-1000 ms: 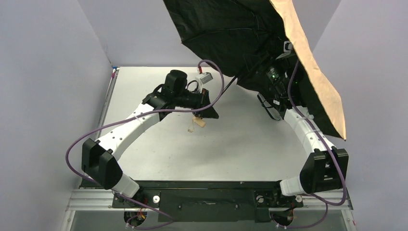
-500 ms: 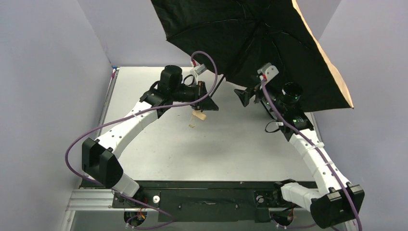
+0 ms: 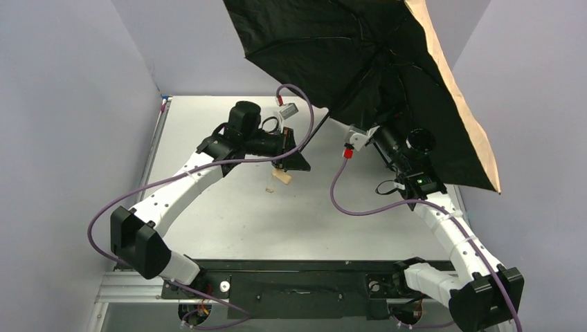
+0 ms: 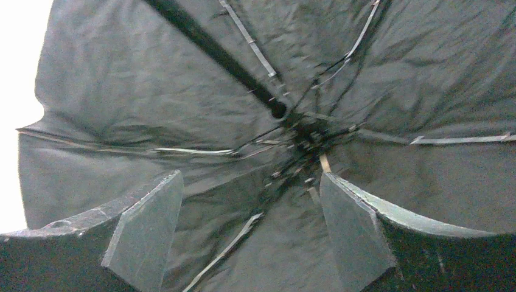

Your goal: Open the umbrella

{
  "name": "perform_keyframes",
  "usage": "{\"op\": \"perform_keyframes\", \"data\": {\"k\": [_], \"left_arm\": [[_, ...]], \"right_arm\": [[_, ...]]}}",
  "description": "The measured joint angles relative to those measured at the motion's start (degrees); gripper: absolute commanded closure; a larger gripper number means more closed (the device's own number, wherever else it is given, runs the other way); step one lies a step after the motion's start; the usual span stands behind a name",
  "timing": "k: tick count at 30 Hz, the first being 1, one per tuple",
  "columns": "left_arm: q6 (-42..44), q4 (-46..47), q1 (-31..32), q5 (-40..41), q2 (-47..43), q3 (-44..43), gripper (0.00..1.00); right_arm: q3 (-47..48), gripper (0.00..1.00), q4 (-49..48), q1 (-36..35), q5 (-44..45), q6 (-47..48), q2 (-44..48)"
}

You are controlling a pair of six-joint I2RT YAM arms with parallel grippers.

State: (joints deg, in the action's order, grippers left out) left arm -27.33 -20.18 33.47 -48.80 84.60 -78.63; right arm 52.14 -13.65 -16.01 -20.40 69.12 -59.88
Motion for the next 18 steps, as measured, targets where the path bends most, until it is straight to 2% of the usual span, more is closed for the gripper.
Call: {"op": "perform_keyframes", "data": {"k": [3,8,11,18], "left_arm": [[1.73,-1.84,0.22,-0.11,-0.90,0.55,1.00],[5.18,-5.11,0.90,-0.11,-2.14,0.68,1.00],[7.28,-6.64,1.53,-0.17,-3.04,1.55,1.00],[10.34,-9.70,2.08,-0.59,-5.03,3.17,1.00]], "right_arm": [[0.04,0.26,-6.12,-0.22,-0.37,7.28,-2.10],[0.90,0.35,-10.86,-0.22,-2.45,16.39,-5.75],[1.05,0.44,-13.84,-0.22,-3.28,19.82,-8.07],[1.33,0.59,-16.63,-0.22,-6.58,23.69,-10.67]]}}
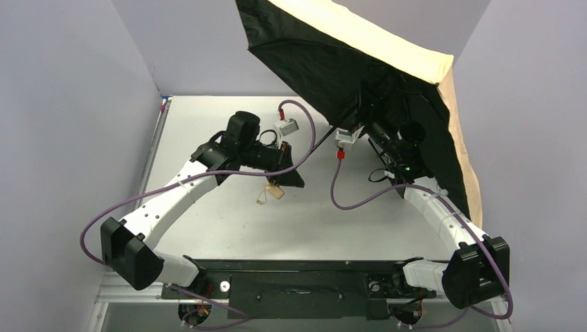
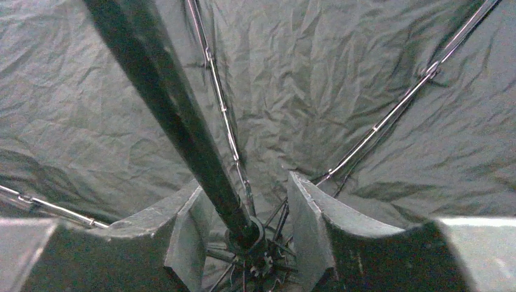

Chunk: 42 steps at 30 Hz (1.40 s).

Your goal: Open the umbrella

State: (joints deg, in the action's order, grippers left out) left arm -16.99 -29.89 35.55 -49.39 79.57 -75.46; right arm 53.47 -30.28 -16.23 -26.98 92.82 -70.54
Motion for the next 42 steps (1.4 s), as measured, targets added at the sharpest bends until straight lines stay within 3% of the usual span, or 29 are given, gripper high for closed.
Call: {"op": "perform_keyframes", "data": {"k": [11,15,19,31,42], "left_arm": [[1.66,-1.86,-0.02,0.02,-0.92,0.07,1.00],[1.92,-2.12,-0.15,0.04,-1.51,0.55,1.00],[2.64,-3.30,-0.68,0.31,-2.01,1.11,1.00],[2.71,-1.57,-1.57,1.79,-4.63,4.70,1.00],[3.39,1.38,-2.56,5.97,-5.22,5.64,1.00]], "right_arm": [[-0.11,0.63,8.92,0.00,-8.24,7.76,3.06],[-0.11,0.72,11.52,0.09,-7.96,9.07,2.99],[-0.07,0.88,10.78,0.61,-7.65,10.34,2.25],[1.05,0.93,6.91,1.68,-9.11,9.11,-0.55],[7.63,0.93,4.02,2.05,-10.67,8.90,-7.89]]}}
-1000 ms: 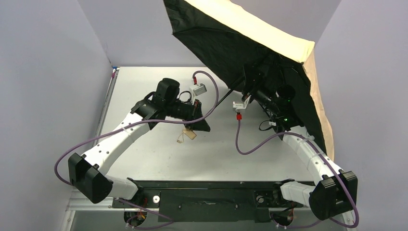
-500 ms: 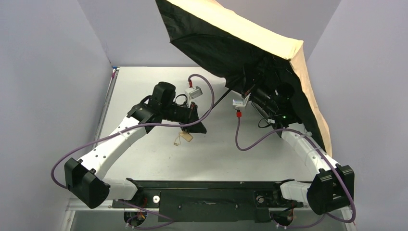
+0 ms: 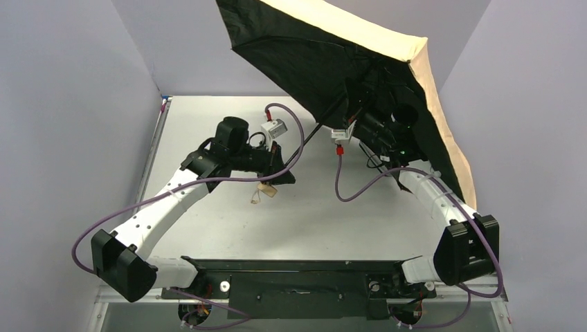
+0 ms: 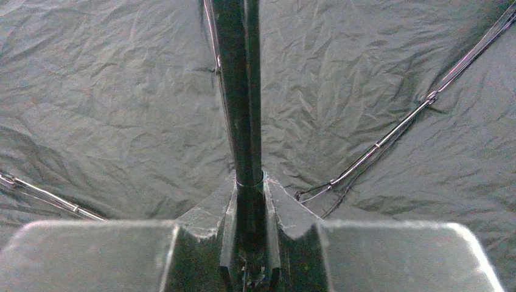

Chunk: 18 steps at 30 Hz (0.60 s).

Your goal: Open the umbrella

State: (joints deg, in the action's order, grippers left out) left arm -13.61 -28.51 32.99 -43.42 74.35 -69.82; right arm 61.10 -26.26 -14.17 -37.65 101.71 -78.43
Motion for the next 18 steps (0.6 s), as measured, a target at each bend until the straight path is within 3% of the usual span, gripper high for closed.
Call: {"op": "perform_keyframes", "data": {"k": [18], "left_arm": [[5.95,2.01,-1.20,5.31,-5.05,4.66,1.00]], "right_arm": [[6.84,0.92,0.26,1.42,-9.40,1.25,-4.13]]}}
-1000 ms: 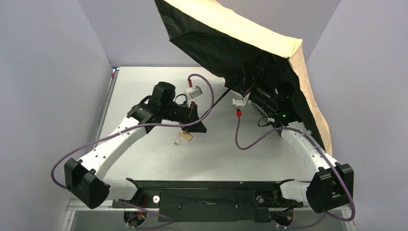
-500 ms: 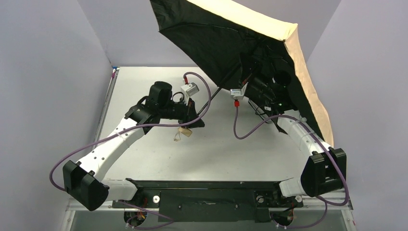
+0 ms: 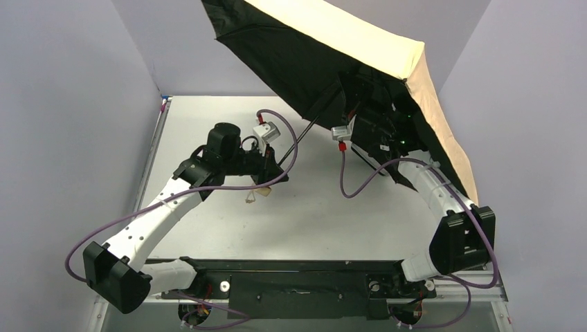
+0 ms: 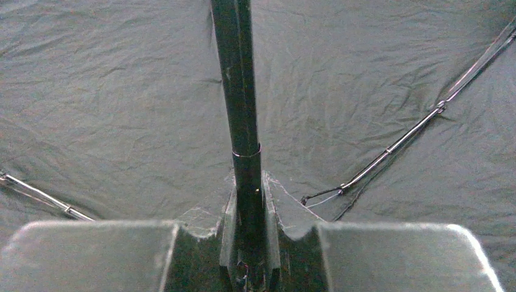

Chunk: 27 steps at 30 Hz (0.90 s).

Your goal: Open the umbrella

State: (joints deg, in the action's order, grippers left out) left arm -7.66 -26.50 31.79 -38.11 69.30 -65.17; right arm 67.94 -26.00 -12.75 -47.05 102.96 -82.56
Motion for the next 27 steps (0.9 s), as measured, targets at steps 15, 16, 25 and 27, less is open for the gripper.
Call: {"op": "perform_keyframes", "data": {"k": [15,16,25,27], "left_arm": [[3.93,1.66,-0.42,4.98,-0.20,0.63,1.00],[4.07,1.70,-0.42,5.22,-0.20,0.42,1.00],[5.44,1.53,-0.50,7.76,-0.09,-0.61,1.00],[5.88,1.20,-0.46,8.50,0.15,-1.25,1.00]], "right_arm": [[7.23,0.93,6.47,0.00,-0.11,2.08,-4.11],[7.87,0.93,6.88,0.00,0.11,2.23,-4.42],[11.80,0.91,9.57,0.00,0.42,2.80,-6.91],[13.05,0.90,9.97,0.00,0.17,2.82,-7.69]]}}
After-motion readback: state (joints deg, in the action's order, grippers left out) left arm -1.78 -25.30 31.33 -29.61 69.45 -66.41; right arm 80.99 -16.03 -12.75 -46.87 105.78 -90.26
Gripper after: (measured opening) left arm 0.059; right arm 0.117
